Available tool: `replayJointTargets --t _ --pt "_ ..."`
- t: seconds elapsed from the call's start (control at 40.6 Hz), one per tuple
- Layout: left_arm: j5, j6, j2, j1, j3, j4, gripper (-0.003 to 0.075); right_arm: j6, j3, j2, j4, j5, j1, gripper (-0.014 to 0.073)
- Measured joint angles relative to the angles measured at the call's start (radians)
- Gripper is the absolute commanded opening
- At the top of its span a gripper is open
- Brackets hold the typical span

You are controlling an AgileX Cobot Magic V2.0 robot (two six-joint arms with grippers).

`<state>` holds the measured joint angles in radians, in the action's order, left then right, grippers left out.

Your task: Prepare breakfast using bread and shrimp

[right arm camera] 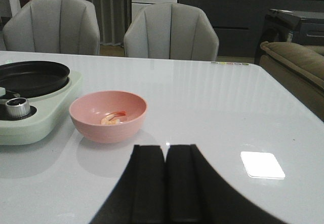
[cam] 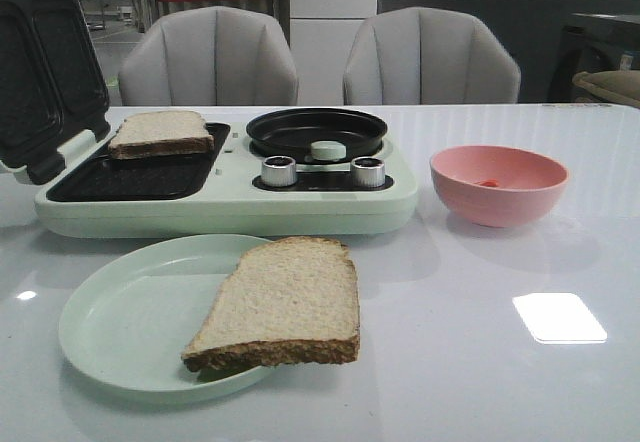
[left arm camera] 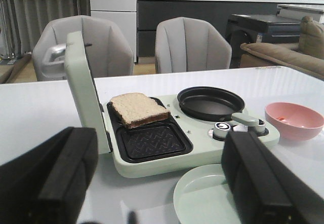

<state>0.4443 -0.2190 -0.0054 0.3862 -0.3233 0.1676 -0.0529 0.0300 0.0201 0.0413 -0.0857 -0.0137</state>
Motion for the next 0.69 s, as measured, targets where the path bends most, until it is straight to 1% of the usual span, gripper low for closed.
replayJointTargets --t 0.148,0.197,0.295,0.369,0.443,0.591,0.689 --pt "0.000 0.000 0.000 0.000 0.010 -0.004 0.0564 0.000 0.000 0.000 0.000 0.012 0.000 -0.0023" --pt "-0.002 0.000 0.000 0.000 0.010 -0.004 0.0564 0.000 0.000 0.000 0.000 0.035 0.000 -0.0023" --pt "-0.002 -0.001 0.000 0.000 0.010 -0.004 0.0564 0.000 0.000 0.000 0.000 0.125 0.000 -0.0023" --pt "-0.002 -0.001 0.000 0.000 0.010 -0.004 0.0564 0.000 -0.021 0.000 0.000 0.137 0.000 -0.0023" --pt "-0.002 -0.001 0.000 0.000 0.010 -0.004 0.0564 0.000 -0.075 -0.015 0.000 0.098 0.000 -0.0023" --pt "-0.002 -0.001 0.000 0.000 0.010 -0.004 0.0564 0.000 -0.240 -0.134 0.000 -0.068 0.000 -0.0023" --pt "0.002 -0.001 0.000 0.000 0.010 -0.004 0.0564 0.000 -0.282 -0.192 0.000 -0.109 0.000 -0.0023"
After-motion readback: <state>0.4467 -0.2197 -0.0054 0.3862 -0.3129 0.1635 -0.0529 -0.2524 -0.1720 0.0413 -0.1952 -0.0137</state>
